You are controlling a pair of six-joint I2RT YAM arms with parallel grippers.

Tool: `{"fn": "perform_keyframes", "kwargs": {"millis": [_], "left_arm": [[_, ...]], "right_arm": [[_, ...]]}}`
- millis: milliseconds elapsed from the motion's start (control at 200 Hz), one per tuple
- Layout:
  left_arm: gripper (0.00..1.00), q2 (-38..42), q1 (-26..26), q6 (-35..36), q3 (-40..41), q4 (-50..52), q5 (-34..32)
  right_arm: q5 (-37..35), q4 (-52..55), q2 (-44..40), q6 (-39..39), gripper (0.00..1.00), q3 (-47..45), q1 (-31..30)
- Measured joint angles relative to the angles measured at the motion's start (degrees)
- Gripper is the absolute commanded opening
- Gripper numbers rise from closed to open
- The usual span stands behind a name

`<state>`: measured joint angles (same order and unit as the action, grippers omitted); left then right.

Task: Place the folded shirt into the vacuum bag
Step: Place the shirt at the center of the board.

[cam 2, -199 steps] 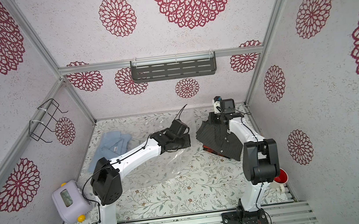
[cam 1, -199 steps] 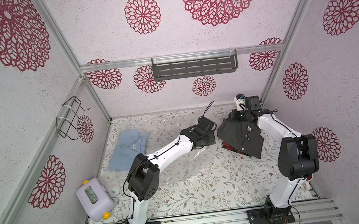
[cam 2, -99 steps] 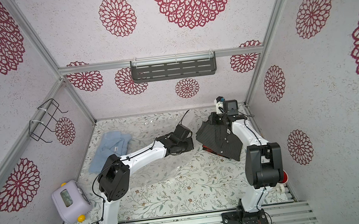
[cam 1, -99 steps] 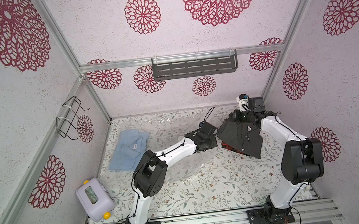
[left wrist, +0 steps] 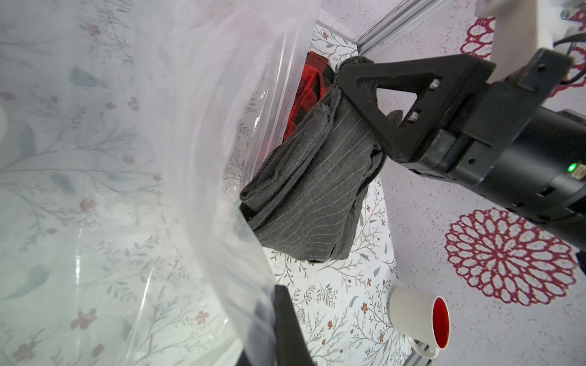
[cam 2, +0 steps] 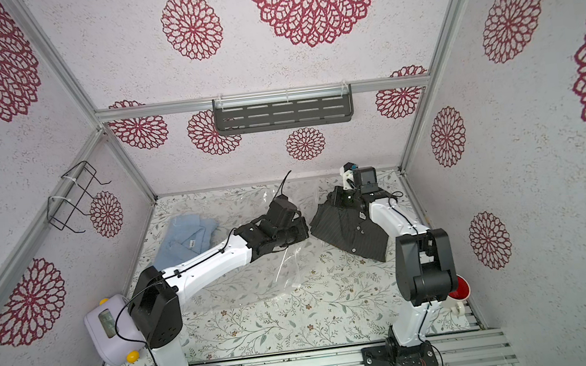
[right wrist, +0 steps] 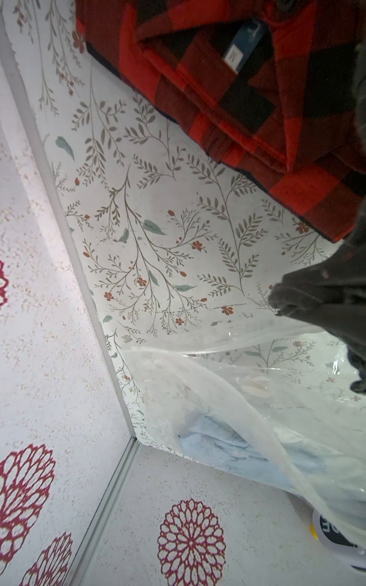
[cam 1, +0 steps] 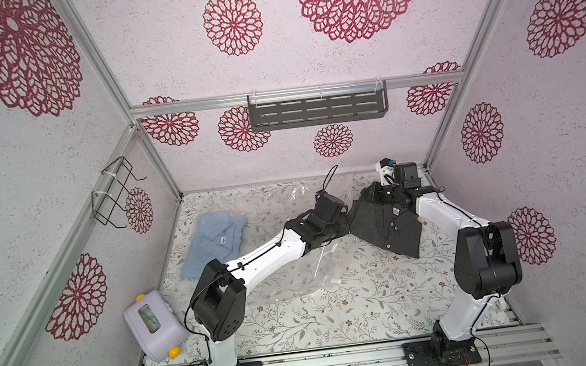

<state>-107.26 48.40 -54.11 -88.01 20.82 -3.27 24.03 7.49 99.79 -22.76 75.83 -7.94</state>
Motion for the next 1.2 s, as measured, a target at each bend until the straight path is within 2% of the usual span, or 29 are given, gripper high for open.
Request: {"fn": "perform_keyframes", "kwargs": {"millis": [270,560,610,710,786,911,1011,1201], "left_arm": [[0.0,-0.11,0.0,-0.17,0.63,-0.22,-0.39],[0.0,-4.55,0.0,-0.09,-0.96,-0.5,-1.16],[0.0,-6.21,0.0,-0.09,-1.33,-0.83,-1.05],[0.0,-8.83,0.0,-0.15,-1.4,-1.27,-0.35],[0.0,-9.9,0.0,-0.17,-1.4,-1.53,0.11],[0.0,-10.45,0.0,-0.44,-1.64,-2.12,1.31],[0.0,-10.54,-0.02,-0.63,-1.81,-2.4,1.73],[0.06,-10.36,-0.31,-1.05,-0.96,-4.15,2.6]], "right_arm": [[-2.73,-1.57,0.96,-2.84,0.0,0.15,-2.75],[-7.02,-2.95,14.21,-4.35,0.0,6.16,-4.26],[-7.78,-2.93,15.47,-4.42,0.2,6.43,-4.28],[-8.96,-2.45,16.02,-4.42,0.53,6.6,-4.28],[-9.86,-2.19,15.41,-3.54,0.65,6.78,-4.28],[-11.98,-1.33,11.21,-2.05,0.9,4.46,-4.26],[-13.79,-1.03,4.66,-0.26,0.95,-0.22,-4.26],[-15.23,-1.64,-8.52,1.31,0.92,-11.41,-4.22]]}}
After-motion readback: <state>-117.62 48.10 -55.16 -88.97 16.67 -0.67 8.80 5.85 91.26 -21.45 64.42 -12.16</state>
